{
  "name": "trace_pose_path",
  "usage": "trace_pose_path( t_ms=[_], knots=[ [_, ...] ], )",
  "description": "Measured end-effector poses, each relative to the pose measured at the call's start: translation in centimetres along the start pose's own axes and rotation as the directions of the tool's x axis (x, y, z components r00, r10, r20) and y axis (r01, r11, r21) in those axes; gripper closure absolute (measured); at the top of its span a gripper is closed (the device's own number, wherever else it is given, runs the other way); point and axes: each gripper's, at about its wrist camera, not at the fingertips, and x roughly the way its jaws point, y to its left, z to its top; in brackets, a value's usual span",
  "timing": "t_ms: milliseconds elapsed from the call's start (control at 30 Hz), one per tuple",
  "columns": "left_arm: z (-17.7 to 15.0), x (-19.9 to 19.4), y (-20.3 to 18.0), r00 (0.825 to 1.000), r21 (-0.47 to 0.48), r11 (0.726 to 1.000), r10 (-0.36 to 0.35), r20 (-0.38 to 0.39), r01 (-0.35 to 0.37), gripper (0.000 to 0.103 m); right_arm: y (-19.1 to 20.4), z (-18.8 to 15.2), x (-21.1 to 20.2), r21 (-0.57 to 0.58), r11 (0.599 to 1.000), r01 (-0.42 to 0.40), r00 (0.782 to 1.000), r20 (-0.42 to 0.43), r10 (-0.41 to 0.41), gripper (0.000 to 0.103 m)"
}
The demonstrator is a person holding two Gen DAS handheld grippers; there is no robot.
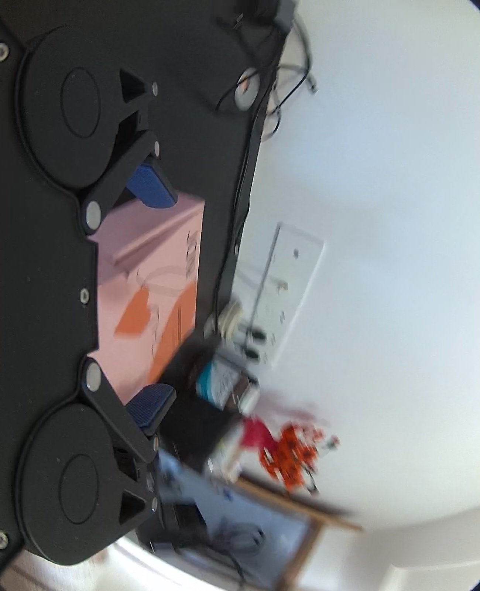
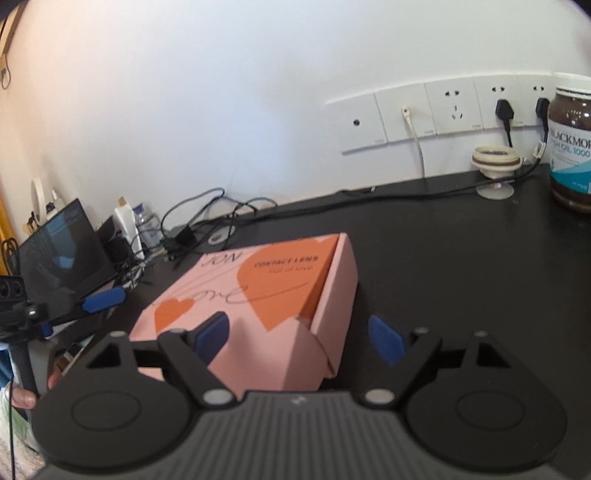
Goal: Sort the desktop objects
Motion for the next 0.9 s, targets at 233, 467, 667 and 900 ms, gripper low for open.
trace_pose_path(
  t_ms=[233,467,667,900],
  knots=[
    [-0.2,1.5,-1.4,0.983,0.071,0.98,0.184,0.002,-0.184,0.0,-0.2,0.4,0.2,0.012,0.997,0.079,0.997,0.006,-0.079,0.01],
    [2.2,3.6,-1.4,0.946,0.122,0.938,0.325,0.01,-0.324,0.0,-0.2,1.4,1.2,0.012,0.992,0.126,0.988,0.085,-0.127,0.001],
    [2.3,6.5,-1.2,0.935,0.08,0.932,0.354,0.007,-0.354,0.0,0.4,4.1,5.6,-0.056,0.984,0.171,0.985,-0.003,-0.171,0.001],
    [1.4,4.3,-0.7,0.91,0.081,0.915,0.379,0.167,-0.396,0.0,-0.2,5.6,9.9,-0.078,0.988,0.131,0.988,-0.077,-0.137,0.001]
  ],
)
